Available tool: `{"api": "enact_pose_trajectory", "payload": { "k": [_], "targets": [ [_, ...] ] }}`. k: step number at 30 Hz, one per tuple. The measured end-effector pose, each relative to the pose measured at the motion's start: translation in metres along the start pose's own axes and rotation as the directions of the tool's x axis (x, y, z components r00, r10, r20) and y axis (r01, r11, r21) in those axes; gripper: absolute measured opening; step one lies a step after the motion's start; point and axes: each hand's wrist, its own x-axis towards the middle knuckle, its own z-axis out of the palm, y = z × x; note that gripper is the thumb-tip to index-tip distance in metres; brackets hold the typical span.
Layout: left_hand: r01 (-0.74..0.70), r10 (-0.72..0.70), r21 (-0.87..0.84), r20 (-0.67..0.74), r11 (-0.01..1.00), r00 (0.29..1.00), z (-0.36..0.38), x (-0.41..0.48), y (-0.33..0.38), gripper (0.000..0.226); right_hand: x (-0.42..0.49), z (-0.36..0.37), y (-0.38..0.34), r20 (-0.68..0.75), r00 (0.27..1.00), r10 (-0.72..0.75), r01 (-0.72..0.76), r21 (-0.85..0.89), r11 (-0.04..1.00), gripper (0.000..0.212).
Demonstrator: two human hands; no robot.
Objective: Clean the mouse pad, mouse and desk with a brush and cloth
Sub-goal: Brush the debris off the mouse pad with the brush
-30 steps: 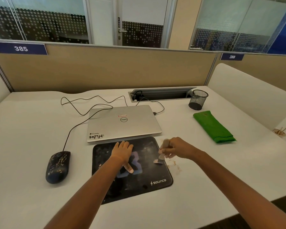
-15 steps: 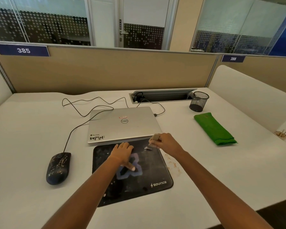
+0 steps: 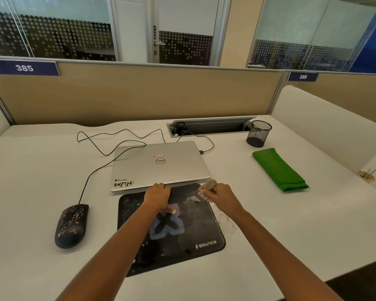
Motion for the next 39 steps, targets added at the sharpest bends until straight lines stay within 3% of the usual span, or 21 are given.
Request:
{"api": "enact_pose_trajectory", "payload": {
  "k": [10, 13, 20, 26, 29, 33, 36, 39],
  "targets": [
    [0.097, -0.16, -0.238, -0.259, 0.966, 0.953, -0.011, 0.011, -0.005, 0.03, -0.007, 0.003, 0.008, -0.051, 0.998, -0.019, 0.021, 0.036, 0.999, 0.026],
    [0.094, -0.165, -0.245, -0.288, 0.965, 0.943, -0.02, 0.013, -0.006, 0.027, -0.006, 0.003, 0.007, -0.031, 0.998, -0.045, 0.045, 0.002, 0.999, 0.027],
    [0.112, -0.187, -0.216, -0.368, 0.97, 0.911, -0.041, 0.018, -0.017, 0.026, 0.002, 0.001, -0.004, -0.164, 0.984, -0.069, 0.071, 0.003, 0.997, 0.028],
    [0.114, -0.157, -0.126, -0.419, 0.985, 0.894, -0.044, 0.024, -0.023, 0.024, 0.012, -0.004, 0.001, -0.191, 0.979, -0.066, 0.059, -0.044, 0.997, 0.021],
    [0.066, -0.133, -0.173, -0.408, 0.983, 0.903, -0.038, 0.027, -0.02, 0.027, 0.019, -0.004, -0.004, -0.23, 0.971, -0.061, 0.061, -0.01, 0.998, 0.019],
    [-0.016, -0.031, -0.195, -0.235, 0.981, 0.971, -0.023, 0.026, -0.013, 0.045, 0.033, 0.002, -0.021, -0.291, 0.951, -0.106, 0.116, 0.018, 0.993, 0.018],
    [-0.048, 0.023, -0.124, -0.195, 0.991, 0.981, -0.012, 0.022, -0.012, 0.062, 0.041, 0.013, -0.032, -0.253, 0.957, -0.138, 0.152, 0.034, 0.988, 0.019],
    [-0.073, 0.064, -0.056, -0.159, 0.996, 0.985, -0.005, 0.019, -0.015, 0.078, 0.044, 0.024, -0.036, -0.179, 0.979, -0.096, 0.099, 0.009, 0.995, 0.02]
  ]
}}
